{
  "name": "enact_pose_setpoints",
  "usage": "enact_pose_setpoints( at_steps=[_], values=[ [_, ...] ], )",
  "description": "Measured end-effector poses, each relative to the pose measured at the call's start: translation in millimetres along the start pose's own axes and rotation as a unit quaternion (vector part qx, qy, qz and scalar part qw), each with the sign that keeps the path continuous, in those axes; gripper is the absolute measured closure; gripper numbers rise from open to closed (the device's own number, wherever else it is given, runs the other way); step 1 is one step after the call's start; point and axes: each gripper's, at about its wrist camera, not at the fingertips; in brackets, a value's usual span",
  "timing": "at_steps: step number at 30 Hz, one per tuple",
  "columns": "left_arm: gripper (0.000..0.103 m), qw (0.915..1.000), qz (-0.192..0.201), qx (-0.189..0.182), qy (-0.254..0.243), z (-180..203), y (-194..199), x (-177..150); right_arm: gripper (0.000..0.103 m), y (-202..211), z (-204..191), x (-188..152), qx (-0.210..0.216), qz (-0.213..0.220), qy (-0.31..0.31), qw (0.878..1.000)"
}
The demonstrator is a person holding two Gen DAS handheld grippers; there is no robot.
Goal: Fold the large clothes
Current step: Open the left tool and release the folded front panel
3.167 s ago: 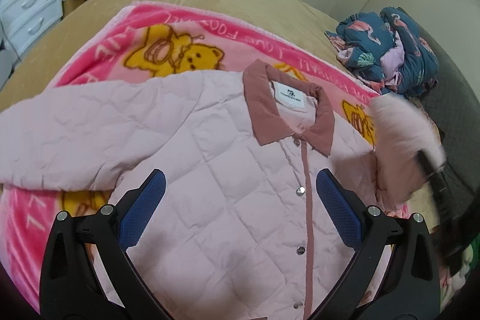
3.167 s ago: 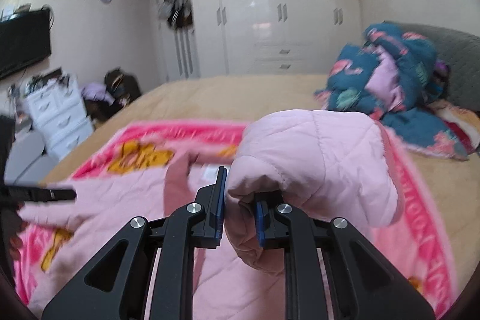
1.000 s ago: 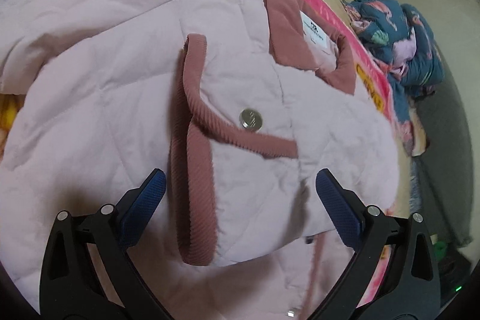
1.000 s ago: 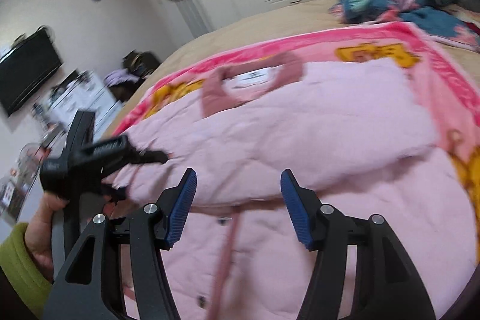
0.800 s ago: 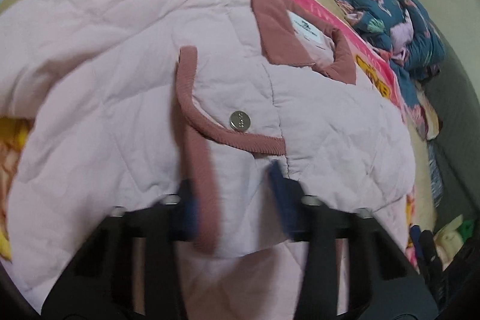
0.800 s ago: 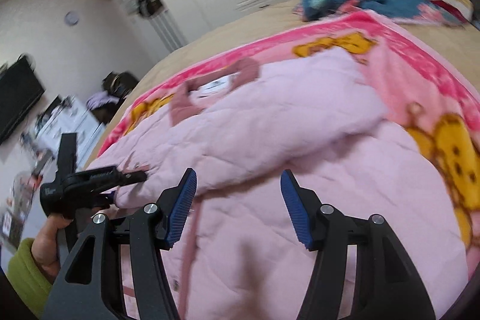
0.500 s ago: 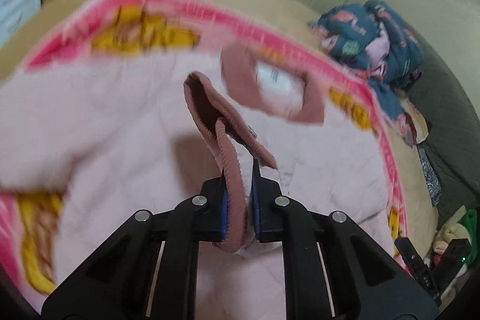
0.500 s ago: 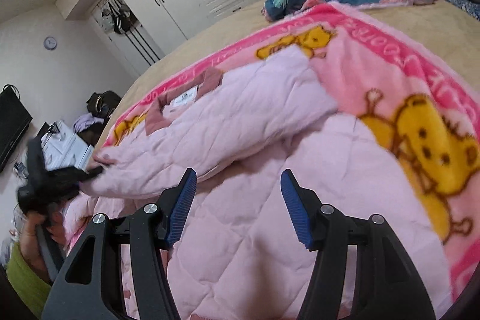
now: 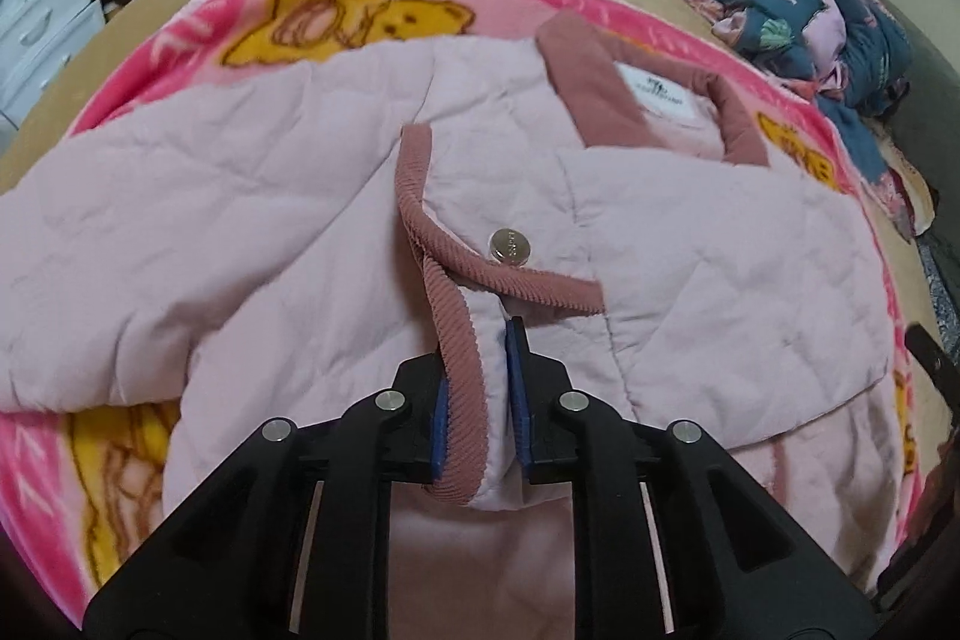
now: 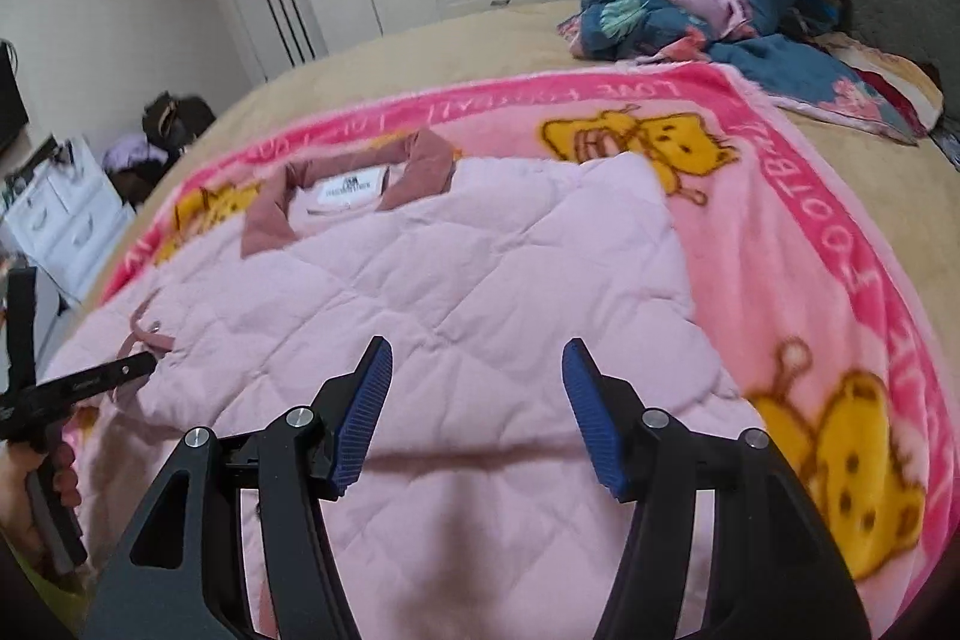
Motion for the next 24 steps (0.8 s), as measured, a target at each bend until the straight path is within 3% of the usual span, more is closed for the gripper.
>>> enact_pose_setpoints(
  at_steps=[7,12,14,16,20,22,24],
  values=[
    [0.084,1.0000,0.001,0.007,-0.001,0,-9,-5,0.043,-46,27,-11,-0.029,-0.061,-0.033,0.997],
    [0.079,1.0000,0.003,0.000,0.007,1,0,-9,0.042,-35,26,-18,-0.009,-0.045,-0.041,0.998],
    [0.060,0.9999,0.011,0.001,0.000,2,10,-11,0.038,-20,21,-17,0.011,-0.027,-0.042,0.999],
    [0.049,0.9999,0.016,0.001,-0.005,3,18,-12,0.019,-2,11,-18,0.012,-0.007,-0.033,0.999],
    [0.016,0.9996,0.028,-0.001,-0.010,2,36,-14,0.007,22,-9,-22,0.054,0.010,-0.033,0.998],
    [0.009,0.9994,0.033,-0.001,-0.008,0,44,-16,0.005,28,-19,-24,0.063,0.010,-0.034,0.997],
    [0.009,0.9994,0.035,-0.001,-0.005,-3,51,-19,0.005,33,-29,-25,0.063,0.011,-0.029,0.998]
  ],
)
Point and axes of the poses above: each gripper's, at about its wrist camera, not at the fingertips, and y roughly against the way its jaws point, z to its right, x to its top, and after that the axes turned 4 degrees about x, right-handed
